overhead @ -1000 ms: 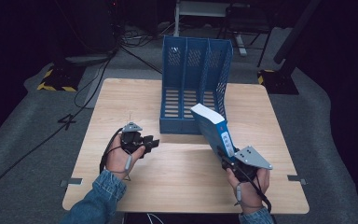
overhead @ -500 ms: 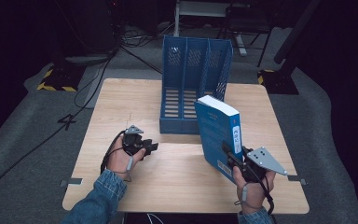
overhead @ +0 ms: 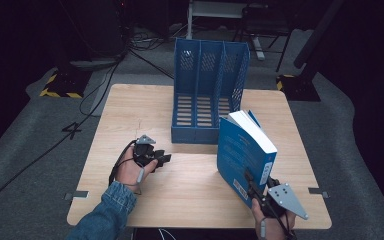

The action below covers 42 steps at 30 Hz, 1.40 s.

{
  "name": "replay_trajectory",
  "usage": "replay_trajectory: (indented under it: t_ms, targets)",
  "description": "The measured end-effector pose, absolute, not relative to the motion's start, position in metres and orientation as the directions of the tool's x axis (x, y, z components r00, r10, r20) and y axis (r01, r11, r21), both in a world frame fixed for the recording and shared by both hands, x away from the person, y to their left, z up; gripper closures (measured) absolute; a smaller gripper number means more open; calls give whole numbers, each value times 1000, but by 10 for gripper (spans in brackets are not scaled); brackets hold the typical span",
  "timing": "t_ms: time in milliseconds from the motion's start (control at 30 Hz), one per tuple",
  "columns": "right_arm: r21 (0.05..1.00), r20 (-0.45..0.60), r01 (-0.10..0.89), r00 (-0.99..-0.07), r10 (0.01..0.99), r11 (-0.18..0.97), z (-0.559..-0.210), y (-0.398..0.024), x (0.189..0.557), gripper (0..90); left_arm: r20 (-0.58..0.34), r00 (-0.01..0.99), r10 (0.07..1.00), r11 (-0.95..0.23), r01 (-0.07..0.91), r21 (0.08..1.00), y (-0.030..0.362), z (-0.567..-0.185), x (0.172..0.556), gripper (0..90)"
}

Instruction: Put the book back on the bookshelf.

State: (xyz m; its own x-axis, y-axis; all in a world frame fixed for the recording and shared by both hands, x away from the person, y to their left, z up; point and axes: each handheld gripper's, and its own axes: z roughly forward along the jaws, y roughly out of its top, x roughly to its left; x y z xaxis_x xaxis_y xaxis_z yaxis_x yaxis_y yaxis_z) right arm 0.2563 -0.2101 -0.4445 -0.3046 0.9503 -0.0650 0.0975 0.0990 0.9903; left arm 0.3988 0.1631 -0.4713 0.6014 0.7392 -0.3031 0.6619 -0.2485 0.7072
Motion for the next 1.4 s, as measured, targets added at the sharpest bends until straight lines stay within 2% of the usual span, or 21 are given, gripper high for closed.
replay_trajectory:
  t_ms: [167, 200, 233, 267, 333, 367, 567, 633, 700, 800, 1033, 1400]
  targets:
    - [985, -69, 129, -315, 947, 115, -452, -202, 261, 516, -307, 604, 736, -245, 660, 710, 164, -472, 400, 588]
    - [986, -42, 142, -310, 950, 90, -451, -196, 263, 511, -305, 604, 736, -247, 660, 710, 165, -472, 401, 588]
    - [986, -36, 141, -312, 949, 84, -451, -194, 265, 524, -308, 603, 736, -246, 662, 708, 165, -473, 401, 587]
    - [986, -83, 116, -294, 952, 121, -448, -191, 271, 543, -306, 603, 737, -249, 662, 707, 165, -473, 401, 587]
    - [985, -79, 123, -301, 950, 121, -447, -191, 275, 541, -307, 603, 737, -248, 663, 707, 165, -473, 401, 585]
    - [984, -39, 152, -315, 948, 91, -446, -189, 285, 521, -309, 604, 735, -245, 662, 708, 164, -473, 401, 583]
    - [981, -29, 171, -316, 948, 87, -446, -179, 304, 471, -308, 607, 732, -251, 661, 707, 164, -474, 401, 578]
    - [978, 3, 199, -327, 945, 65, -446, -178, 310, 470, -307, 608, 732, -253, 661, 707, 164, -474, 401, 577]
    - [970, 52, 238, -355, 933, 37, -445, -177, 315, 559, -310, 609, 730, -252, 661, 706, 164, -473, 401, 577]
    - [962, 98, 274, -378, 920, 10, -442, -175, 316, 601, -314, 608, 729, -245, 660, 710, 165, -473, 401, 576]
    - [964, -22, 234, -391, 920, 122, -435, -161, 309, 615, -320, 609, 726, -240, 660, 712, 166, -474, 402, 577]
    - [957, -24, 264, -352, 936, 123, -407, -177, 312, 617, -253, 592, 765, -274, 655, 704, 170, -475, 402, 571]
